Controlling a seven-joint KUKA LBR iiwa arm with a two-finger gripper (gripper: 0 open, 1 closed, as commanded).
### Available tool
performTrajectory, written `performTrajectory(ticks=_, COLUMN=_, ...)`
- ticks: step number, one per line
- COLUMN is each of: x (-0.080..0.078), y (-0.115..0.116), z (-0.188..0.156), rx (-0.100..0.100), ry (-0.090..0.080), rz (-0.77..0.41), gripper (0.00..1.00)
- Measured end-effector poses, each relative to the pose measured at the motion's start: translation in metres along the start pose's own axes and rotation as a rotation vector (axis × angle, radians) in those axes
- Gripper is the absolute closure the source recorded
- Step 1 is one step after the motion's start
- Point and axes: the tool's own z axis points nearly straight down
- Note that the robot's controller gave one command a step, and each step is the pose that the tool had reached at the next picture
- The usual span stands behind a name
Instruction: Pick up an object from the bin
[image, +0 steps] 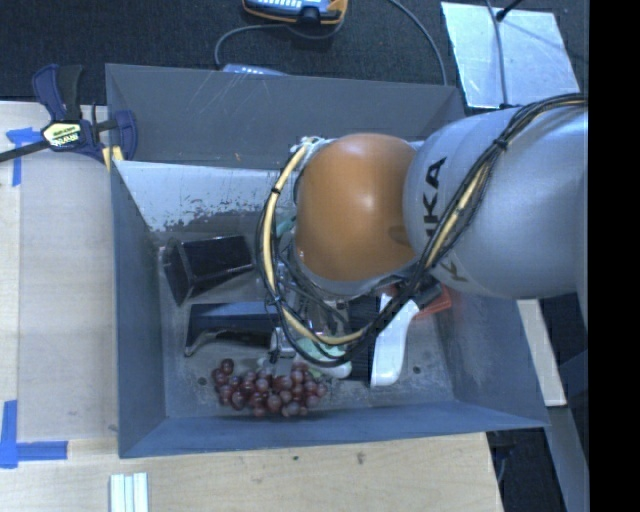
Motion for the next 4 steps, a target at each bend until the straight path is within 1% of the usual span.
performTrajectory(ticks=1, x=-0.002, y=-0.001, z=-0.005, rx=-0.002, ry=-0.008, rz=0.003, gripper=0.0)
performTrajectory(ticks=2, x=-0.002, y=0.0, z=-0.004, rx=-0.002, ry=-0.008, rz=-0.002, gripper=0.0)
performTrajectory(ticks=3, x=0.011, y=0.005, z=-0.019, rx=-0.001, ry=-0.01, rz=-0.252, gripper=0.0)
performTrajectory(ticks=4, x=0.002, y=0.0, z=0.014, rx=-0.002, ry=-0.015, rz=-0.235, gripper=0.0)
